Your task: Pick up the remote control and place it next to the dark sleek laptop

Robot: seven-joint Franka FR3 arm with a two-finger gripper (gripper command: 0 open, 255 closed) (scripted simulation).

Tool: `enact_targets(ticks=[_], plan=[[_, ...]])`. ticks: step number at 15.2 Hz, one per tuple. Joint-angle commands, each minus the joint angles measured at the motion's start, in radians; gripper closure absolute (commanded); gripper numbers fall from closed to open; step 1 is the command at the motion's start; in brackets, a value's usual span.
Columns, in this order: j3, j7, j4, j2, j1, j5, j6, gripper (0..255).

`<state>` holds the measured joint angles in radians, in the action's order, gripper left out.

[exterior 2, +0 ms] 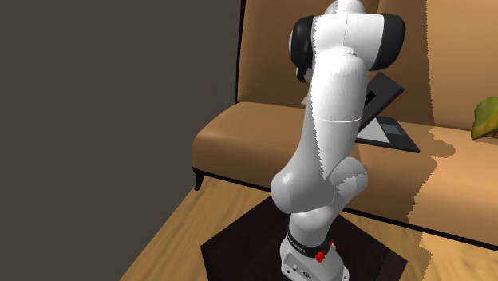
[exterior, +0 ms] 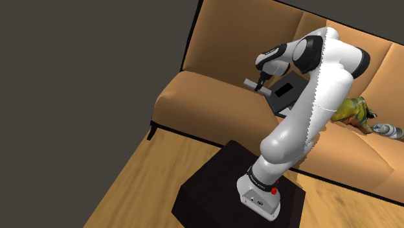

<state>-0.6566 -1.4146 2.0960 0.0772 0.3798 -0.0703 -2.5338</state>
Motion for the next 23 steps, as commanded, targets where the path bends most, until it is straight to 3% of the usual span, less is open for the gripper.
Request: enact_targets(ticks=[1, 10, 18, 19, 23], plan=[[0.002, -0.013, 0.012, 0.014, 0.003, -0.018, -0.024, 255], [0.029, -0.083, 0.058, 0.093, 0.026, -0.118, -0.131, 255], [0.03, -0.084, 0.059, 0.094, 0.027, -0.12, -0.133, 255], [0.03, -0.085, 0.059, 0.095, 0.027, -0.12, -0.133, 0], [0.03, -0.085, 0.059, 0.095, 0.027, -0.12, -0.133, 0]])
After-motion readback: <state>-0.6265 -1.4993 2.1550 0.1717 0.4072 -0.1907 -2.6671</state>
